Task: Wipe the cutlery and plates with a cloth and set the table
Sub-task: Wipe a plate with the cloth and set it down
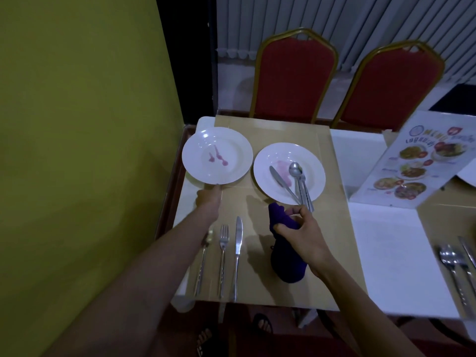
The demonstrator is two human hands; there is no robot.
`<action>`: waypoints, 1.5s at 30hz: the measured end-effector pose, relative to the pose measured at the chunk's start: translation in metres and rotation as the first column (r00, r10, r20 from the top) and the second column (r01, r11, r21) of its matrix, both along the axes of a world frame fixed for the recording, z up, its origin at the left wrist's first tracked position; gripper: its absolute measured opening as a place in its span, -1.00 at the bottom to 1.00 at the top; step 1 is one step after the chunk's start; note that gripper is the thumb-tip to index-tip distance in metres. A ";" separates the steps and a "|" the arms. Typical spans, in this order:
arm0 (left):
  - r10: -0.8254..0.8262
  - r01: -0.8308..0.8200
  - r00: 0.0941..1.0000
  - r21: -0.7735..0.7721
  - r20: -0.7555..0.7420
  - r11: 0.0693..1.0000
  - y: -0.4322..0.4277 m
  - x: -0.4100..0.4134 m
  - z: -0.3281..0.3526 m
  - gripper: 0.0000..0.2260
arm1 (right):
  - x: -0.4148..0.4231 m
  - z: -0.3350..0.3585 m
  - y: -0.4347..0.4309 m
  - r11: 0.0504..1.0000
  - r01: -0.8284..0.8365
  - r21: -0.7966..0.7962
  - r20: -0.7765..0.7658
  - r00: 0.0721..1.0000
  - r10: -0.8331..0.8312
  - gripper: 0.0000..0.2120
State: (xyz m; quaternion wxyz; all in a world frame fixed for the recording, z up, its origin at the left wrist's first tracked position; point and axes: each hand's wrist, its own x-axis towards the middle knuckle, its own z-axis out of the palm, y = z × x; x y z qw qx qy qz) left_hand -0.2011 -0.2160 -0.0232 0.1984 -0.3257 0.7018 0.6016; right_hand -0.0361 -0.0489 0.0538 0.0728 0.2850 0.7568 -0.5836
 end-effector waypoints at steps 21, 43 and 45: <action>0.020 -0.006 1.000 0.757 -0.009 0.653 -0.060 0.095 0.074 -0.58 | -0.068 0.090 -0.055 0.525 -0.300 0.797 -0.119 0.773 0.623 -0.56; -0.126 0.237 0.971 0.727 -0.204 0.644 -0.074 0.164 0.155 -0.64 | 0.031 0.102 -0.091 0.320 -0.368 0.873 0.037 0.703 0.710 -0.47; -0.193 0.289 0.957 0.750 -0.216 0.594 -0.065 0.178 0.164 -0.71 | 0.007 0.102 -0.081 0.278 -0.283 0.918 0.026 0.743 0.669 -0.45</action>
